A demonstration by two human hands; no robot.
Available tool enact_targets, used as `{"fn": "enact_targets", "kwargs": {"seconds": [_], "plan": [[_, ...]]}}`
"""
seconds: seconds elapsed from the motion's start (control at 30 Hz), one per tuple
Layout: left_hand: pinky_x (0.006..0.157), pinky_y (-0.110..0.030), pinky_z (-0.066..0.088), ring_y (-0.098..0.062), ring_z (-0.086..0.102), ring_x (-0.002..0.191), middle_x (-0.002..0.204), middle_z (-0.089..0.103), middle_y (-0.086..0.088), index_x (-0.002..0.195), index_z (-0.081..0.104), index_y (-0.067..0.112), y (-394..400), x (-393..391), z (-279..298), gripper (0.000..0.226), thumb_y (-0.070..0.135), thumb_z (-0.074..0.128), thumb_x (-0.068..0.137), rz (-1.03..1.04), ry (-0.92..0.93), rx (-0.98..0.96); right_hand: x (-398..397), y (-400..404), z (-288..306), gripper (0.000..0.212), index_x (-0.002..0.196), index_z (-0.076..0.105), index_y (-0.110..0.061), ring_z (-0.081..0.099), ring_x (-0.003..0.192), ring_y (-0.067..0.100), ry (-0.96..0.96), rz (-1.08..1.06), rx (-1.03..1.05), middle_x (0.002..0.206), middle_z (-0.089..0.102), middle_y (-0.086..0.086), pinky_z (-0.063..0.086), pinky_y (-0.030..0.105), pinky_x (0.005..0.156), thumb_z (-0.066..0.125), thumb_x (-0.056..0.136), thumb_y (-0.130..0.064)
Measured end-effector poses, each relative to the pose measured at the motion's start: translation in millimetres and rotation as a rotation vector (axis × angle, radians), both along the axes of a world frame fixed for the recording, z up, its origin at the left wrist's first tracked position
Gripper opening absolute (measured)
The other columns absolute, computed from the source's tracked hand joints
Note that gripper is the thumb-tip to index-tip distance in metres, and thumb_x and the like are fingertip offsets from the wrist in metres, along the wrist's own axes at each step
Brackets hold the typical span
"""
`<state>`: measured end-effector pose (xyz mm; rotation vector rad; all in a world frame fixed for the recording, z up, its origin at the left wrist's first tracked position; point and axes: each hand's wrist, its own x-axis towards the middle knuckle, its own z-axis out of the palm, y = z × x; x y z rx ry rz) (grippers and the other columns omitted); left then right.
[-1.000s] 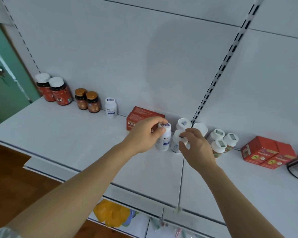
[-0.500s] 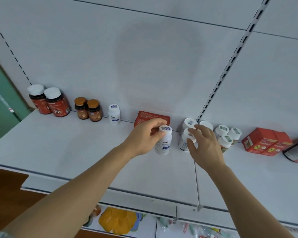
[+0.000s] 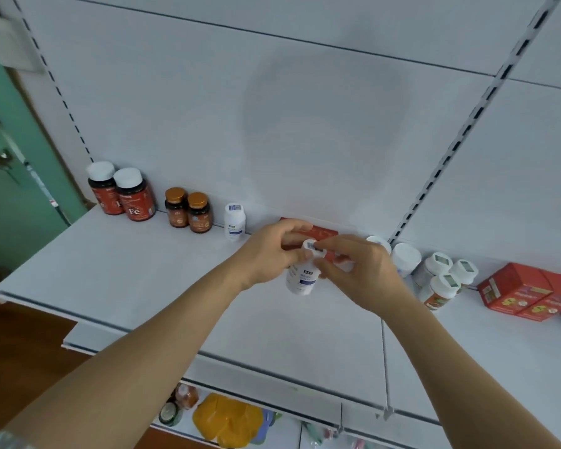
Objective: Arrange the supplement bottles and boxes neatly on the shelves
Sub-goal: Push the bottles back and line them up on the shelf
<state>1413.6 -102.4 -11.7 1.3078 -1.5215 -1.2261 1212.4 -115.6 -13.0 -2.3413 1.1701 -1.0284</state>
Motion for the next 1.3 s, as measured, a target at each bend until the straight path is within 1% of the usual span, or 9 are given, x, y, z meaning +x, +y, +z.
{"fn": "enact_targets", "kwargs": {"seconds": [0.1, 0.2, 0.27, 0.37, 0.47, 0.57, 0.7, 0.93, 1.3], "plan": [[0.103, -0.032, 0.048, 0.0, 0.061, 0.114, 0.123, 0.068, 0.009, 0.133, 0.056, 0.02, 1.5, 8.0, -2.0, 0.042, 0.018, 0.067, 0.092, 0.052, -0.025, 0.007, 13.3, -5.1, -3.9, 0.022, 0.101, 0.075, -0.029, 0.062, 0.074, 0.0, -0.019, -0.009, 0.06, 0.081, 0.07, -0.011, 0.047, 0.008, 0.068, 0.079, 0.079, -0.032], [0.105, -0.03, 0.046, 0.003, 0.057, 0.118, 0.128, 0.064, 0.01, 0.132, 0.056, 0.023, 7.0, 22.5, -8.6, 0.04, 0.018, 0.065, 0.094, 0.08, -0.054, 0.003, 33.5, -5.6, -8.1, 0.024, 0.102, 0.075, -0.026, 0.063, 0.071, -0.002, 0.008, 0.012, 0.056, 0.08, 0.07, -0.015, 0.052, 0.014, 0.069, 0.078, 0.08, -0.037], [0.106, -0.03, 0.045, 0.001, 0.055, 0.121, 0.131, 0.062, 0.012, 0.134, 0.055, 0.023, 9.8, 35.9, -12.2, 0.04, 0.021, 0.063, 0.095, 0.075, -0.092, -0.006, 50.1, -6.0, -10.1, 0.022, 0.1, 0.075, -0.022, 0.062, 0.071, -0.001, 0.019, 0.032, -0.001, 0.083, 0.07, -0.012, 0.054, 0.02, 0.069, 0.079, 0.08, -0.03], [0.103, -0.026, 0.043, -0.004, 0.053, 0.122, 0.132, 0.06, 0.012, 0.132, 0.055, 0.025, 9.2, 58.4, -16.2, 0.037, 0.036, 0.058, 0.096, 0.132, -0.349, -0.132, 76.2, -11.4, -13.3, 0.019, 0.096, 0.075, -0.014, 0.067, 0.08, 0.016, 0.07, 0.022, -0.089, 0.09, 0.072, -0.001, 0.055, 0.035, 0.07, 0.079, 0.077, -0.018], [0.093, -0.028, 0.044, -0.016, 0.054, 0.118, 0.128, 0.062, 0.003, 0.127, 0.058, 0.019, 7.1, 86.9, -19.6, 0.036, 0.039, 0.054, 0.097, 0.242, -0.641, -0.34, 99.4, -22.2, -16.0, 0.02, 0.094, 0.074, -0.014, 0.063, 0.089, 0.023, 0.105, -0.062, -0.126, 0.092, 0.071, -0.001, 0.053, 0.033, 0.074, 0.079, 0.076, -0.017], [0.086, -0.037, 0.049, -0.023, 0.055, 0.107, 0.115, 0.064, -0.003, 0.115, 0.061, 0.012, 4.3, 120.1, -24.3, 0.03, 0.033, 0.056, 0.095, 0.25, -0.776, -0.484, 123.7, -33.3, -20.4, 0.019, 0.09, 0.073, -0.012, 0.061, 0.086, 0.026, 0.153, -0.123, -0.199, 0.088, 0.071, 0.0, 0.048, 0.028, 0.073, 0.079, 0.072, -0.013], [0.094, -0.036, 0.042, -0.024, 0.051, 0.112, 0.115, 0.06, -0.005, 0.115, 0.061, 0.009, -7.1, 155.3, -33.1, 0.031, 0.032, 0.055, 0.095, 0.212, -0.9, -0.593, 146.3, -46.7, -33.3, 0.018, 0.088, 0.071, -0.012, 0.062, 0.088, 0.03, 0.251, -0.233, -0.266, 0.084, 0.071, 0.0, 0.049, 0.036, 0.071, 0.08, 0.072, -0.015], [0.097, -0.036, 0.04, -0.026, 0.049, 0.117, 0.118, 0.058, -0.005, 0.115, 0.061, 0.009, -19.3, 180.3, -46.1, 0.036, 0.036, 0.055, 0.093, 0.157, -0.934, -0.63, 163.7, -62.2, -56.3, 0.019, 0.092, 0.067, -0.013, 0.058, 0.101, 0.032, 0.484, -0.37, -0.265, 0.088, 0.07, 0.001, 0.044, 0.042, 0.08, 0.078, 0.077, -0.019], [0.089, -0.039, 0.045, -0.026, 0.054, 0.106, 0.109, 0.062, -0.006, 0.108, 0.065, 0.007, -35.4, 189.3, -50.1, 0.028, 0.029, 0.061, 0.092, 0.072, -0.82, -0.612, 167.5, -66.2, -68.5, 0.017, 0.097, 0.068, -0.012, 0.059, 0.104, 0.035, 0.448, -0.428, -0.304, 0.1, 0.07, 0.002, 0.046, 0.045, 0.083, 0.074, 0.082, -0.016]]}}
